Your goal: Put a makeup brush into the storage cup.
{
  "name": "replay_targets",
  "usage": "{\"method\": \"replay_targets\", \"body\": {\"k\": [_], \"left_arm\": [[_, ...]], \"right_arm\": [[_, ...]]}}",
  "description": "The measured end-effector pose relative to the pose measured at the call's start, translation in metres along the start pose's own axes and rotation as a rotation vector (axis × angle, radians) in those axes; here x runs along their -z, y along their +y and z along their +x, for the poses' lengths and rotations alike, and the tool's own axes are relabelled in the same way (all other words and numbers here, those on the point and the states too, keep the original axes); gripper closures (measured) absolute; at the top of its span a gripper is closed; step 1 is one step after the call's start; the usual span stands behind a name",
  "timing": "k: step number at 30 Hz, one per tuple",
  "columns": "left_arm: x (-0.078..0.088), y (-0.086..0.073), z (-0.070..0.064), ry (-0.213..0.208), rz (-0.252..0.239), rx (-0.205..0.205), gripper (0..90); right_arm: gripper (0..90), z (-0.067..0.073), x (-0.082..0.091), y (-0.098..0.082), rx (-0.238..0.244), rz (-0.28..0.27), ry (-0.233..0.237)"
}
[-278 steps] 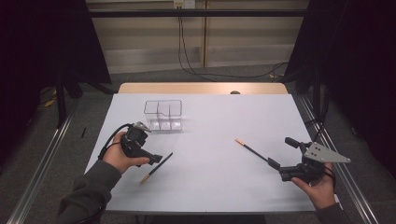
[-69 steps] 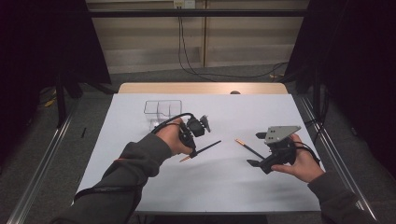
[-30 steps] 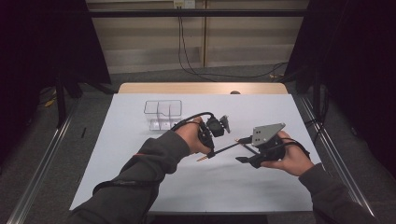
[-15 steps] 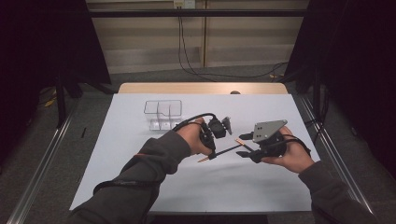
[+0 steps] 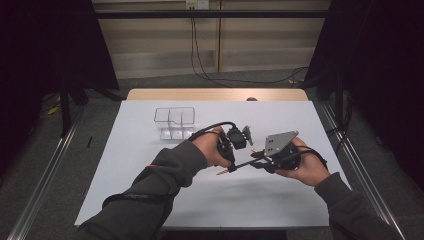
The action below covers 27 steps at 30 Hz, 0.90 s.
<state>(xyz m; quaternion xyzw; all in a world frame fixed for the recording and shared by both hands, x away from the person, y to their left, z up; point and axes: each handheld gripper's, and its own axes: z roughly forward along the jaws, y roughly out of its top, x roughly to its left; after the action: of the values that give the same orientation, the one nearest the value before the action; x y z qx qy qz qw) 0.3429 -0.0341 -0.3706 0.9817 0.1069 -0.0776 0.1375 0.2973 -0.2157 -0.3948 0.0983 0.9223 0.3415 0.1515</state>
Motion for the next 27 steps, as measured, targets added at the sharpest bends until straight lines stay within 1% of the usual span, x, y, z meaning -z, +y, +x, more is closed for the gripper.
{"method": "replay_targets", "body": {"k": [1,3,4,5,7,9,11,12,13,14,15,16,17,18,19,20,22,23,24,27], "left_arm": [[0.0,0.0003,0.0006,-0.001,0.007,-0.009,84.2],[-0.0007,0.0006,0.0006,0.001,0.007,-0.009,84.2],[-0.0012,0.0005,-0.0002,-0.005,0.001,0.005,84.2],[-0.0013,0.0006,-0.0001,0.0,0.001,-0.003,84.2],[-0.0015,0.0005,-0.0001,-0.004,0.003,0.004,84.1],[-0.001,0.0006,0.0015,-0.004,0.012,-0.014,84.2],[-0.0009,0.001,0.0016,-0.009,0.007,-0.01,84.1],[-0.0008,0.0011,0.0016,-0.011,0.007,-0.011,84.1],[-0.0006,0.0015,0.0016,-0.013,0.004,-0.009,84.1],[-0.0011,0.0017,0.0005,-0.014,-0.009,0.008,84.1],[-0.0005,0.0021,0.0012,-0.022,-0.003,-0.002,84.1],[-0.0016,0.0023,-0.0008,-0.029,-0.027,0.026,84.0],[-0.0009,0.0027,-0.0006,-0.024,-0.022,0.023,84.0],[0.001,0.0036,0.0014,-0.023,-0.001,-0.008,84.0],[0.0018,0.0039,0.0022,-0.025,0.001,-0.014,84.0],[0.0025,0.0038,0.002,-0.028,-0.007,-0.003,83.9],[0.0045,0.0044,0.0035,-0.035,-0.009,-0.012,83.8],[0.0051,0.0044,0.0033,-0.034,-0.017,0.0,83.8],[0.0054,0.0049,0.0039,-0.035,-0.016,-0.008,83.7],[0.0053,0.0067,0.0034,-0.033,-0.011,-0.013,83.7]], "right_arm": [[69.5,0.0003,0.0002,0.0006,0.003,0.005,-0.004],[70.0,0.0007,0.0003,0.0017,0.013,0.017,-0.004],[70.3,0.0012,0.0,0.0017,0.02,0.022,-0.009],[70.6,0.0014,-0.0002,0.0016,0.021,0.021,-0.008],[70.7,0.0015,-0.0009,0.0008,0.022,0.016,-0.002],[70.7,0.0018,-0.001,-0.0001,0.021,0.018,-0.003],[70.3,0.0017,-0.0014,-0.0006,0.025,0.021,-0.005],[70.3,0.0019,-0.0017,-0.0009,0.026,0.024,0.001],[70.1,0.0018,-0.002,-0.0011,0.028,0.027,0.001],[70.2,0.0019,-0.002,-0.0014,0.027,0.037,-0.003],[71.0,0.0021,-0.0021,-0.0015,0.03,0.044,-0.005],[72.5,0.0018,-0.0027,-0.0017,0.041,0.047,0.0],[73.2,0.0019,-0.0033,-0.0022,0.047,0.054,0.002],[73.7,0.0019,-0.0036,-0.0027,0.044,0.058,0.001],[74.2,0.0017,-0.0038,-0.0031,0.043,0.055,0.002],[75.0,0.0018,-0.0036,-0.0034,0.046,0.057,0.004],[76.0,0.0022,-0.0031,-0.0039,0.05,0.06,0.001],[76.6,0.0023,-0.0032,-0.0044,0.047,0.059,0.002],[77.2,0.0022,-0.0035,-0.0049,0.049,0.063,0.0],[78.0,0.0024,-0.0043,-0.0063,0.042,0.07,0.0]]}}
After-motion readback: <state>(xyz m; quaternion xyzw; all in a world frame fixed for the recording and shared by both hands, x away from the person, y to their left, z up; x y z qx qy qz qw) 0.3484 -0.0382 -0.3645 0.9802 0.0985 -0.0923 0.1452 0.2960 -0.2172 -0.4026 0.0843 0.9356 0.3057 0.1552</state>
